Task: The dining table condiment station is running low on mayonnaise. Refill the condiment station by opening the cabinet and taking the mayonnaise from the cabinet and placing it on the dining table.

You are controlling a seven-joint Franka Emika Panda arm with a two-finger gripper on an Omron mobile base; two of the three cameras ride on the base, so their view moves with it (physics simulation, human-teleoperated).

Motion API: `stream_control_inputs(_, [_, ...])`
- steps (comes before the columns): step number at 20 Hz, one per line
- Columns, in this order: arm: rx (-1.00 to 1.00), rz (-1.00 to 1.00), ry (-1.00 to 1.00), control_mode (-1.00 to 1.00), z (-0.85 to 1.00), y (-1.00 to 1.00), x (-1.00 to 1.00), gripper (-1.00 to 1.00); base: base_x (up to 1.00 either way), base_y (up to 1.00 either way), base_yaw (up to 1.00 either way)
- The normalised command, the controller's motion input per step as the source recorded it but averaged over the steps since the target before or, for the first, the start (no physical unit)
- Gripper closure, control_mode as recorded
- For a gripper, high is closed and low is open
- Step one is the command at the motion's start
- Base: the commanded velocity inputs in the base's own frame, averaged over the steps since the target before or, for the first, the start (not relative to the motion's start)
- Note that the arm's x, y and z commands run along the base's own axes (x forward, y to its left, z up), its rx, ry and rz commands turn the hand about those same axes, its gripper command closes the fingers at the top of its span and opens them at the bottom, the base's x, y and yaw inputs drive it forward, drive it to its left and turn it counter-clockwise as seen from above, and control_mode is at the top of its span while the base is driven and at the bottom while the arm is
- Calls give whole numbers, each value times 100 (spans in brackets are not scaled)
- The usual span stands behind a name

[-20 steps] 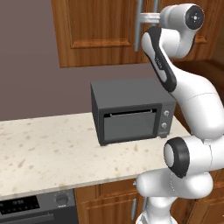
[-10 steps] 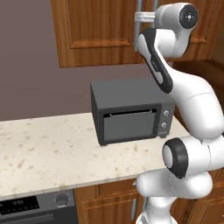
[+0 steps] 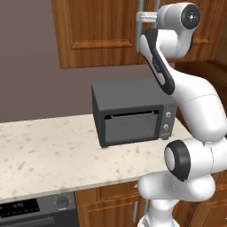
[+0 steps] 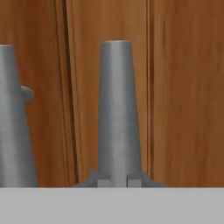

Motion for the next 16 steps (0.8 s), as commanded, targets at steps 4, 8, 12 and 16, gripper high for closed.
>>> stream_control_inputs(4, [0, 0, 3, -100, 0, 3, 0, 100, 0, 0, 0])
stream_control_inputs(8, [0, 0, 0, -100, 0, 0, 0, 100, 0, 0, 0])
stream_control_inputs(12, [0, 0, 0, -100, 0, 0, 0, 100, 0, 0, 0])
stream_control_inputs(16, [0, 0, 1, -100, 0, 0, 0, 100, 0, 0, 0])
